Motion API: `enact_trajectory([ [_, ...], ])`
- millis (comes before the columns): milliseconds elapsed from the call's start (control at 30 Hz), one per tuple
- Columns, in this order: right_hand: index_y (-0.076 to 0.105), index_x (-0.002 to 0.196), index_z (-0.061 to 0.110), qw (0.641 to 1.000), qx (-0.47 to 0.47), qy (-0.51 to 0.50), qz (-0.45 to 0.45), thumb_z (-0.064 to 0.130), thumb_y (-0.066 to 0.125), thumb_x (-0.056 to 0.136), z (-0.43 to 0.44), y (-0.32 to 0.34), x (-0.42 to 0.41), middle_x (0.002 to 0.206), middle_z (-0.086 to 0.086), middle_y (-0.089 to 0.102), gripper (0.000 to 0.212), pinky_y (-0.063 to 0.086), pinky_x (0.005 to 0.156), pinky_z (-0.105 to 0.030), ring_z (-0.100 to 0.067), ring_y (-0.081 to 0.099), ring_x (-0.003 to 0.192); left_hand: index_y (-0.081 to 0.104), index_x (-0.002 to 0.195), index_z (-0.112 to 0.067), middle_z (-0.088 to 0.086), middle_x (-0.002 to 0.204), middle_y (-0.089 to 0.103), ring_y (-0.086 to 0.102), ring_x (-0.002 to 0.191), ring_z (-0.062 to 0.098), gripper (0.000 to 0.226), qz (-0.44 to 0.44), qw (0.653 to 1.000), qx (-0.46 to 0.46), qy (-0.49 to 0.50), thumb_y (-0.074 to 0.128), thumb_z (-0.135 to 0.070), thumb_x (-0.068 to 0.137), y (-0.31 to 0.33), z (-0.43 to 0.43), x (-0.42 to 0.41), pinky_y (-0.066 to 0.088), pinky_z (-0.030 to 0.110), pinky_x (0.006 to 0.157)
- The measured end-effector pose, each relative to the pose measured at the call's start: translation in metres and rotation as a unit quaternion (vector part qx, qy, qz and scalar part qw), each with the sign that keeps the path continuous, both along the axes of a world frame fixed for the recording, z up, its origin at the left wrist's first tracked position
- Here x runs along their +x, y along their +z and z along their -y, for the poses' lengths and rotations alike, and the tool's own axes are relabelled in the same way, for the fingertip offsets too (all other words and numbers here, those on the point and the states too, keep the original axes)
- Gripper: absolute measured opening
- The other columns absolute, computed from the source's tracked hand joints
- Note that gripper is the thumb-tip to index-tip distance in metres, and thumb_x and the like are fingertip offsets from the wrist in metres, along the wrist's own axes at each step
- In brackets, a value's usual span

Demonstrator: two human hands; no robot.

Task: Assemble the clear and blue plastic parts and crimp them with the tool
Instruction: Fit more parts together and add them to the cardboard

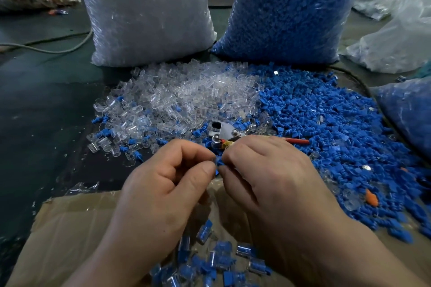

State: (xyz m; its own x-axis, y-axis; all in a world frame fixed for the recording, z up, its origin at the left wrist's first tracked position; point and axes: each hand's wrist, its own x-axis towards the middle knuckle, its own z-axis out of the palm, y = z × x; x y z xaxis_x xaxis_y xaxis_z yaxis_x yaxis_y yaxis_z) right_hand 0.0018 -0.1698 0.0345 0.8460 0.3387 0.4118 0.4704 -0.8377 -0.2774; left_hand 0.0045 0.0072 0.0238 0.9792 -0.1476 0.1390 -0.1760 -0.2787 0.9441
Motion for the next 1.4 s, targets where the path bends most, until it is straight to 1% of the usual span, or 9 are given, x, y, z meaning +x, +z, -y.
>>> enact_trajectory([
  [300, 0.062, 0.081, 0.015, 0.999, 0.009, 0.035, -0.007, 0.028, 0.047, 0.097, -0.007, 0.003, -0.003, 0.079, 0.003, 0.059, 0.026, 0.046, 0.072, -0.035, -0.018, 0.054, 0.075, 0.064, 0.077, -0.023, -0.001, 0.056, 0.058, 0.053, 0.049, 0.014, 0.056, -0.129, 0.990, -0.021, -0.060, 0.050, -0.076, 0.085, -0.007, -0.008, 0.007, 0.046, 0.024, 0.048],
  [400, 0.051, 0.065, 0.016, 0.975, 0.156, -0.002, -0.159, 0.030, 0.049, 0.089, -0.014, 0.010, -0.008, 0.062, 0.006, 0.050, 0.027, 0.038, 0.056, -0.029, -0.010, 0.045, 0.060, 0.065, 0.083, -0.031, -0.009, 0.058, 0.056, 0.049, 0.049, 0.003, 0.050, -0.037, 0.995, -0.005, -0.092, 0.054, -0.079, 0.078, -0.005, -0.011, 0.008, 0.041, 0.018, 0.045],
  [500, 0.050, 0.052, 0.017, 0.750, 0.484, -0.034, -0.451, 0.023, 0.051, 0.074, -0.016, 0.019, -0.007, 0.049, -0.001, 0.044, 0.023, 0.031, 0.040, -0.025, -0.015, 0.038, 0.045, 0.063, 0.099, -0.040, -0.013, 0.080, 0.064, 0.058, 0.060, 0.003, 0.027, 0.119, 0.983, 0.051, -0.127, 0.052, -0.064, 0.091, -0.003, -0.011, 0.009, 0.046, 0.017, 0.051],
  [567, 0.051, 0.049, 0.018, 0.678, 0.520, -0.023, -0.518, 0.019, 0.049, 0.075, -0.012, 0.021, -0.008, 0.045, -0.002, 0.041, 0.026, 0.027, 0.037, -0.020, -0.015, 0.034, 0.040, 0.062, 0.104, -0.039, -0.013, 0.093, 0.064, 0.064, 0.073, 0.010, 0.018, 0.175, 0.973, 0.050, -0.140, 0.056, -0.052, 0.094, -0.001, -0.011, 0.006, 0.050, 0.021, 0.058],
  [733, 0.052, 0.063, 0.013, 0.920, 0.151, -0.037, -0.360, 0.034, 0.049, 0.089, -0.003, 0.014, -0.004, 0.053, 0.005, 0.052, 0.033, 0.037, 0.047, -0.032, -0.008, 0.044, 0.046, 0.065, 0.095, -0.044, -0.018, 0.091, 0.069, 0.068, 0.076, 0.005, 0.015, 0.120, 0.963, 0.165, -0.173, 0.062, -0.050, 0.082, 0.002, -0.028, 0.008, 0.051, 0.014, 0.058],
  [800, 0.053, 0.070, 0.019, 0.959, 0.043, -0.035, -0.277, 0.044, 0.046, 0.090, -0.005, 0.012, -0.005, 0.064, 0.007, 0.058, 0.032, 0.040, 0.049, -0.030, -0.008, 0.052, 0.058, 0.064, 0.089, -0.044, -0.020, 0.087, 0.067, 0.066, 0.075, 0.003, 0.014, 0.098, 0.951, 0.214, -0.198, 0.062, -0.051, 0.077, 0.000, -0.035, 0.012, 0.050, 0.013, 0.061],
  [967, 0.047, 0.078, 0.027, 0.962, -0.070, 0.031, -0.263, 0.046, 0.044, 0.092, -0.009, 0.008, -0.007, 0.078, 0.010, 0.054, 0.023, 0.049, 0.069, -0.039, -0.012, 0.053, 0.073, 0.066, 0.083, -0.043, -0.017, 0.090, 0.066, 0.068, 0.080, 0.008, 0.008, 0.092, 0.933, 0.249, -0.243, 0.061, -0.050, 0.083, 0.000, -0.037, 0.014, 0.054, 0.024, 0.061],
  [1167, 0.053, 0.092, 0.032, 0.970, -0.059, -0.040, -0.234, 0.052, 0.042, 0.095, -0.004, 0.001, -0.002, 0.086, 0.014, 0.057, 0.023, 0.051, 0.070, -0.034, -0.007, 0.055, 0.076, 0.051, 0.085, -0.043, -0.016, 0.069, 0.062, 0.058, 0.062, 0.002, 0.027, 0.056, 0.919, 0.389, 0.044, 0.059, -0.066, 0.075, -0.007, -0.053, 0.026, 0.044, 0.023, 0.052],
  [1400, 0.042, 0.118, 0.036, 0.973, -0.123, -0.101, -0.169, 0.064, 0.037, 0.093, -0.019, -0.011, 0.007, 0.101, 0.011, 0.052, 0.038, 0.028, 0.048, -0.028, -0.018, 0.053, 0.076, 0.058, 0.107, -0.045, -0.026, 0.087, 0.049, 0.050, 0.079, -0.004, 0.041, 0.064, 0.881, 0.468, 0.042, 0.047, -0.072, 0.078, -0.019, -0.034, 0.032, 0.041, 0.022, 0.061],
])
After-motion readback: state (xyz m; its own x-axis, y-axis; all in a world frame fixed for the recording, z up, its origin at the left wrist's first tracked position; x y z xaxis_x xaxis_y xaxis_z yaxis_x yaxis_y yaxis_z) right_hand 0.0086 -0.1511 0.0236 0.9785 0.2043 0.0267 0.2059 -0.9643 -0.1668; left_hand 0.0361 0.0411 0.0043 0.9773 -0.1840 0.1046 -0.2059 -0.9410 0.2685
